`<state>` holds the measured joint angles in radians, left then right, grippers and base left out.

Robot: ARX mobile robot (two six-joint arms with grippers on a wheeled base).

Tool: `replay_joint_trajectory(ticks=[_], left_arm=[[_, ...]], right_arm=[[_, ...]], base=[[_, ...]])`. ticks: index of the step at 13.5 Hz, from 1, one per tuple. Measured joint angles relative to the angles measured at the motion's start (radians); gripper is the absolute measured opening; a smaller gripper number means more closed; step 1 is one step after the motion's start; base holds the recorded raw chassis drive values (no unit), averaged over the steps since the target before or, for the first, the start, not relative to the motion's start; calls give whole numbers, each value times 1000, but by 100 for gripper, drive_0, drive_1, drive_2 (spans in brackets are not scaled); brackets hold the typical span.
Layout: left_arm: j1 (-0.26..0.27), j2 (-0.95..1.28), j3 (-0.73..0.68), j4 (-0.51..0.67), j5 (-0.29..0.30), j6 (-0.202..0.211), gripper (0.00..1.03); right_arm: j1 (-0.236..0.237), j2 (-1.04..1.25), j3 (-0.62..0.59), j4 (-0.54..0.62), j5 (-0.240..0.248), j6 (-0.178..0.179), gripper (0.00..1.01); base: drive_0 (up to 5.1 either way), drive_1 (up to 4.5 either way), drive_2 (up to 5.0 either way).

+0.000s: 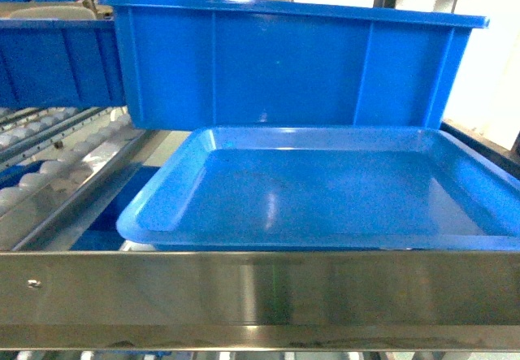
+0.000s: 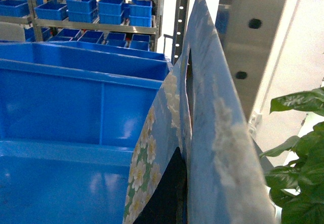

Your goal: Move flower gift bag to table near conveyor

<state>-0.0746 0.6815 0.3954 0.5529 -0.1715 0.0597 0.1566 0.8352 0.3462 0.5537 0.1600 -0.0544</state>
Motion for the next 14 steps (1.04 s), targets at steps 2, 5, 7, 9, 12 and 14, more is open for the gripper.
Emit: replay_joint_trajectory(ticks=[2,5,7,9,12,14], left_arm=[[0,1,0,1,0,0,2],[0,1,0,1,0,0,2],[0,2,0,0,-1,0,2],[0,2,0,-1,0,0,2],[1,2,0,-1,-3,0,2],[1,2,0,-1,-3,0,2]], right_arm=[[0,0,0,-1,0,0,2],[0,0,0,0,0,0,2],[0,0,0,0,-1,0,2],[0,1,0,-2,0,0,2],[0,1,0,-6,-3,0,2],[0,0,0,0,-3,0,2]], base=[[0,0,0],[0,0,0],[0,0,0],[0,0,0],[0,0,0],[0,0,0]])
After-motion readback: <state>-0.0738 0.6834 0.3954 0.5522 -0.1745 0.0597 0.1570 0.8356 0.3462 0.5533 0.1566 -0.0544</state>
